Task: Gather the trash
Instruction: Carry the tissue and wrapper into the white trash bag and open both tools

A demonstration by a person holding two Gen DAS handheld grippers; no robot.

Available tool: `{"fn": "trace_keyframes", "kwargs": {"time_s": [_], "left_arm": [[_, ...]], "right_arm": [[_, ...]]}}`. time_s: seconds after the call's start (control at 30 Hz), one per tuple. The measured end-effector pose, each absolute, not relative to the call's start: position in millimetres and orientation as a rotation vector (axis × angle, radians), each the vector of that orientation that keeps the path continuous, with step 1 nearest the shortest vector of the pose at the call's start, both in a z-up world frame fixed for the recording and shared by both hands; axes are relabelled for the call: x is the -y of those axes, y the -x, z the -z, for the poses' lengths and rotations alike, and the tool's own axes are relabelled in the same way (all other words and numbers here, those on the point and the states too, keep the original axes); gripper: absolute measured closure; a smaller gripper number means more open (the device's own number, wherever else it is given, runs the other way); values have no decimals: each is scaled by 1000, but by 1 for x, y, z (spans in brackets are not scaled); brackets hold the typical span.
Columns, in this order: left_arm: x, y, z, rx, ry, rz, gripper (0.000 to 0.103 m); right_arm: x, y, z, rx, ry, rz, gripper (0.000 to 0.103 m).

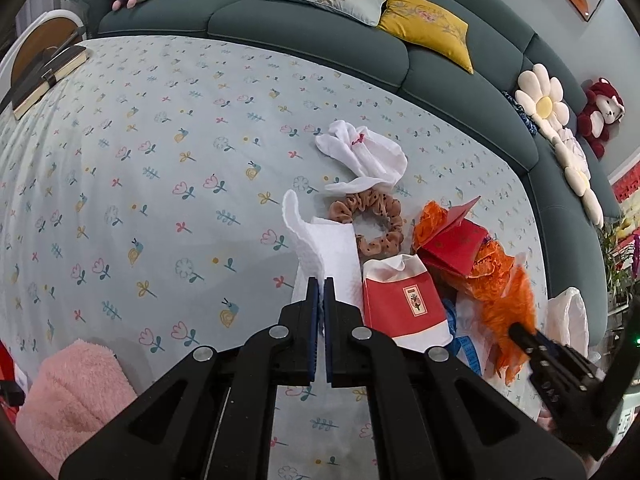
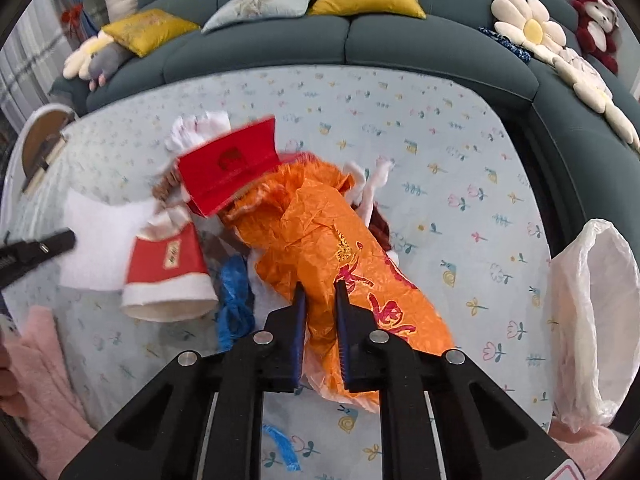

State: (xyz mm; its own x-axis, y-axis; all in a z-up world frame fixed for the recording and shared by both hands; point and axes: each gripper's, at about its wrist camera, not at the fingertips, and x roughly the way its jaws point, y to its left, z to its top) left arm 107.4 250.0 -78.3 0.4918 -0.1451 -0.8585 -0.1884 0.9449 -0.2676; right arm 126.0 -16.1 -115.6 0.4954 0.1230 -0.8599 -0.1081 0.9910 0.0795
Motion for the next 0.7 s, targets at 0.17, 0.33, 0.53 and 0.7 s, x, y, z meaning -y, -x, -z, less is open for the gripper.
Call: {"fn": "trace_keyframes", "kwargs": {"time_s": [0.17, 0.33, 0.53, 0.7], "left_arm": [[-259, -103, 84, -1084, 384, -43, 100], [-283, -96, 104, -1124, 458, -103, 78], [-304, -92, 133, -1170, 572, -126, 58], [-298, -95, 145, -1181, 572, -105, 62]], "right_arm": [[19, -121, 89, -982, -64, -166, 91], [12, -117, 66, -932, -88, -209, 91], [-2, -114, 60, -926, -85, -243, 91], [-12, -114, 63, -938, -64, -256, 91]]}}
